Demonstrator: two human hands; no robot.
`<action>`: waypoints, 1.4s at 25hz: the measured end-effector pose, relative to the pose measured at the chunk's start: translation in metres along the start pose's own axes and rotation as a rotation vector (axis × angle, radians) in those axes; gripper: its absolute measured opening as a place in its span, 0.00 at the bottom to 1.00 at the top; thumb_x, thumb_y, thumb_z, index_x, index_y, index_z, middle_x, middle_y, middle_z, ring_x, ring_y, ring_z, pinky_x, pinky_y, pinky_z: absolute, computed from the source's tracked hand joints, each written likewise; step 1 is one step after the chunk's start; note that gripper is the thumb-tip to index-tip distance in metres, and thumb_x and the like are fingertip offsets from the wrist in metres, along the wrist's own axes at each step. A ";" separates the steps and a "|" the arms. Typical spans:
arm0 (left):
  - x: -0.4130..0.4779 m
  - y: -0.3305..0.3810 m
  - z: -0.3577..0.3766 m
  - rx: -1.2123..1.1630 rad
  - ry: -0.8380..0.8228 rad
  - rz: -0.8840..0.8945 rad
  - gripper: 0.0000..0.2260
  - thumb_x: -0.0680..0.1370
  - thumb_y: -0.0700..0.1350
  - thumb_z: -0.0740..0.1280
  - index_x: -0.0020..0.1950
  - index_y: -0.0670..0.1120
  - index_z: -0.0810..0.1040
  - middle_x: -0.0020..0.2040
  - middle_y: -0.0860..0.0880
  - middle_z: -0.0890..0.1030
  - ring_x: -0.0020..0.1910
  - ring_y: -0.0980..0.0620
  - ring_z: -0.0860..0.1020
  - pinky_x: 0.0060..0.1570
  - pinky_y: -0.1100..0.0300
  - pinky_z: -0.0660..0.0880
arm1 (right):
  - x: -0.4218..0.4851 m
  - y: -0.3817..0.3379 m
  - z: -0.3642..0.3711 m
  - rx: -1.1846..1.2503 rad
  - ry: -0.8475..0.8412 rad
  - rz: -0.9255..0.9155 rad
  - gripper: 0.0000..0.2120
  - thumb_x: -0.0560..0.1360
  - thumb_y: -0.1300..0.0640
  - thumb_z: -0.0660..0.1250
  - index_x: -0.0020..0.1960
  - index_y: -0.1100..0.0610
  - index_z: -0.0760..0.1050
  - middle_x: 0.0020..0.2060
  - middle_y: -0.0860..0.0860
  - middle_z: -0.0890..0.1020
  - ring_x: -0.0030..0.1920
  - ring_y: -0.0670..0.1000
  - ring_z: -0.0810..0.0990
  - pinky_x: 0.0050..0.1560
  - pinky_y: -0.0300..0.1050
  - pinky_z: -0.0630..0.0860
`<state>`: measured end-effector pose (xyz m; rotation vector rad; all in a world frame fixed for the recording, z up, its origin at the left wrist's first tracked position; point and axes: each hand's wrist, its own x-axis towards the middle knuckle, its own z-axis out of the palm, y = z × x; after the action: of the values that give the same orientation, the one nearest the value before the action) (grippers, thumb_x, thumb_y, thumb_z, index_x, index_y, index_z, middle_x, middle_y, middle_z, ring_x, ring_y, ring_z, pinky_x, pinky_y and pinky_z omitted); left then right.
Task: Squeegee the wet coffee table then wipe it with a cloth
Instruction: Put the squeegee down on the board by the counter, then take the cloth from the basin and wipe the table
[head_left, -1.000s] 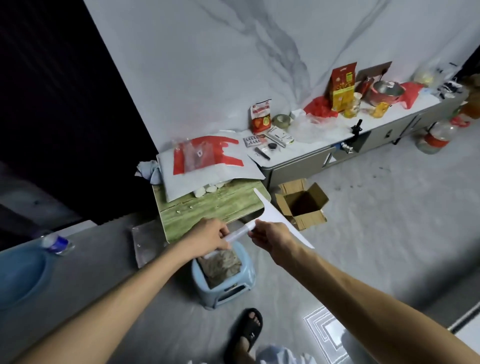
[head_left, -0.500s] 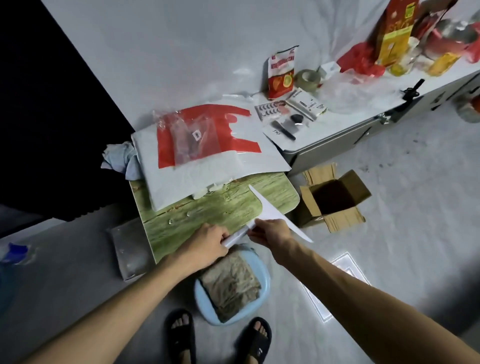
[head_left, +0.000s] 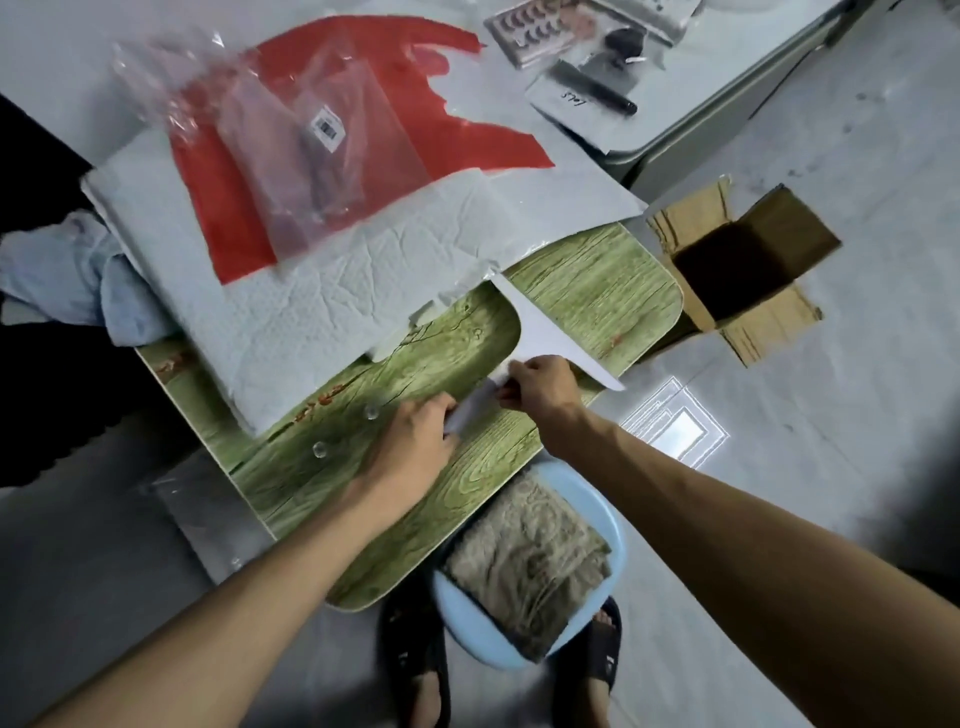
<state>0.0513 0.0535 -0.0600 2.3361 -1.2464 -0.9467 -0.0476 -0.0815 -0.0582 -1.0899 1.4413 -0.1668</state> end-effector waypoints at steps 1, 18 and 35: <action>0.005 -0.005 0.001 0.027 0.006 0.008 0.11 0.74 0.38 0.71 0.55 0.45 0.78 0.45 0.50 0.78 0.34 0.66 0.69 0.29 0.72 0.69 | 0.002 0.002 0.006 -0.003 0.000 -0.009 0.16 0.79 0.64 0.61 0.33 0.63 0.72 0.29 0.58 0.77 0.30 0.55 0.78 0.42 0.52 0.79; -0.066 0.007 0.146 0.244 -0.377 0.007 0.23 0.78 0.46 0.64 0.70 0.40 0.61 0.61 0.38 0.76 0.57 0.40 0.77 0.52 0.50 0.74 | -0.034 0.202 -0.089 -0.811 -0.121 0.017 0.26 0.75 0.49 0.68 0.70 0.58 0.68 0.64 0.58 0.75 0.62 0.60 0.75 0.60 0.49 0.72; -0.051 0.054 0.169 0.216 -0.350 -0.207 0.13 0.68 0.48 0.75 0.36 0.46 0.71 0.41 0.40 0.82 0.43 0.40 0.81 0.40 0.55 0.74 | -0.083 0.263 -0.142 -0.499 0.011 -0.227 0.23 0.74 0.57 0.65 0.68 0.54 0.69 0.64 0.52 0.72 0.62 0.54 0.73 0.60 0.49 0.72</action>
<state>-0.1179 0.0683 -0.1317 2.5851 -1.3060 -1.4023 -0.3161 0.0477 -0.1441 -1.6623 1.4015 0.0316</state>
